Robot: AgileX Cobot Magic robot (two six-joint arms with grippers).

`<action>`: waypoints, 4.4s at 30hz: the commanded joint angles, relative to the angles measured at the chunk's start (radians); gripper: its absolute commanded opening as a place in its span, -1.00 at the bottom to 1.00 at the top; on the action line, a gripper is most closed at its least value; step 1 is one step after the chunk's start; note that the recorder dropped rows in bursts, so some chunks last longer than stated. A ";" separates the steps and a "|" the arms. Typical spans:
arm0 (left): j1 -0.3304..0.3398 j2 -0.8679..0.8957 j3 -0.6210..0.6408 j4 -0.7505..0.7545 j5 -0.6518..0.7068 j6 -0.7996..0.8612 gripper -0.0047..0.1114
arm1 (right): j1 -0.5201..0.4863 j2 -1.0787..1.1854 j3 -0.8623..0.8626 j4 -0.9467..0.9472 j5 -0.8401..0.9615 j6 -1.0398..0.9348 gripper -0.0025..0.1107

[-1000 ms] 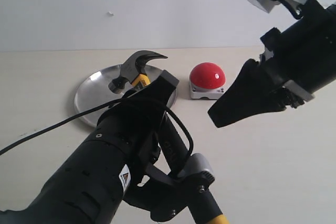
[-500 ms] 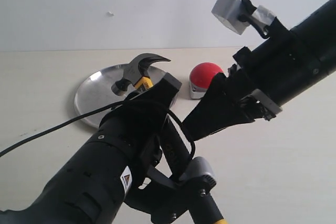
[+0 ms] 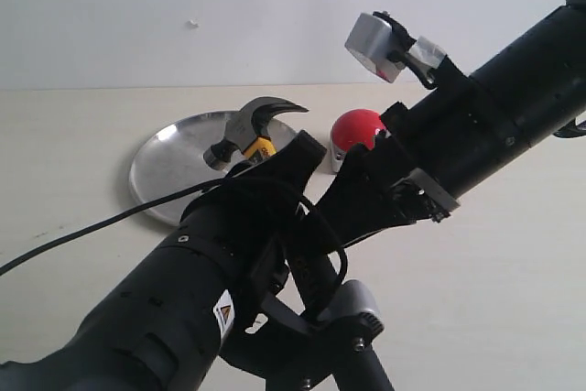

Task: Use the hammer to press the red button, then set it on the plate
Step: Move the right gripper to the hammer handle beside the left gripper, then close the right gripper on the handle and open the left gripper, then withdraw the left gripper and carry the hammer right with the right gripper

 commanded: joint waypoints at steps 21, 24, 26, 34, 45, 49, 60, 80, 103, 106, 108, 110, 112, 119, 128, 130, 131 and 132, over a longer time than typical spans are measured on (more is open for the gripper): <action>-0.004 -0.018 -0.058 0.048 0.094 -0.007 -0.92 | 0.083 -0.001 0.045 -0.072 -0.113 0.086 -0.96; -0.004 -0.018 -0.058 0.048 0.094 -0.007 -0.92 | 0.083 -0.001 0.045 -0.072 -0.117 0.086 -0.96; -0.004 -0.018 -0.058 0.048 0.094 -0.007 -0.92 | 0.083 -0.001 0.045 -0.072 -0.117 0.086 -0.96; -0.004 -0.018 -0.058 0.048 0.094 -0.007 -0.92 | 0.083 -0.001 0.045 -0.072 -0.115 0.086 -0.96; -0.002 -0.018 -0.058 0.048 0.133 -0.002 -0.92 | 0.083 -0.005 0.045 -0.079 -0.167 0.115 -0.96; -0.002 -0.018 -0.058 0.048 0.206 -0.073 -0.92 | 0.083 -0.005 0.045 -0.082 -0.214 0.131 -0.96; -0.002 -0.020 -0.058 0.048 0.269 -0.343 0.35 | 0.083 -0.005 0.045 -0.148 -0.334 0.186 -0.96; 0.252 -0.220 -0.026 -0.303 0.269 -1.171 -0.26 | 0.083 -0.349 0.045 -0.907 -0.764 0.829 -0.96; 1.102 -0.460 0.133 0.033 -1.359 -1.592 -0.92 | 0.083 -0.505 0.389 -1.022 -1.332 0.889 -0.96; 1.245 -0.481 0.144 -0.111 -1.507 -1.478 -0.92 | 0.083 -0.461 0.389 -1.019 -1.331 0.875 -0.96; 1.320 -0.488 0.179 -0.226 -1.596 -1.395 -0.92 | 0.083 -0.429 0.389 -1.019 -1.328 0.871 -0.96; 1.389 -0.490 0.233 -0.332 -1.696 -1.277 -0.92 | 0.083 -0.386 0.389 -1.019 -1.328 0.871 -0.96; 1.437 -0.492 0.288 -0.393 -1.768 -1.159 -0.92 | 0.081 -0.339 0.389 -1.019 -1.338 0.871 -0.96; 1.487 -0.496 0.438 -0.508 -1.825 -0.880 -0.92 | 0.037 -0.149 0.389 -0.727 -1.455 0.852 -0.96; 1.487 -0.496 0.477 -0.525 -1.844 -0.860 -0.92 | 0.037 -0.029 0.389 -0.743 -1.486 0.842 -0.96; 1.487 -0.496 0.481 -0.525 -1.842 -0.849 -0.92 | 0.037 -0.029 0.389 -0.743 -1.480 0.842 -0.96; 1.487 -0.496 0.485 -0.525 -1.842 -0.844 -0.92 | 0.037 -0.029 0.389 -0.743 -1.479 0.842 -0.96; 1.487 -0.496 0.487 -0.525 -1.840 -0.844 -0.92 | 0.037 -0.029 0.389 -0.743 -1.478 0.842 -0.96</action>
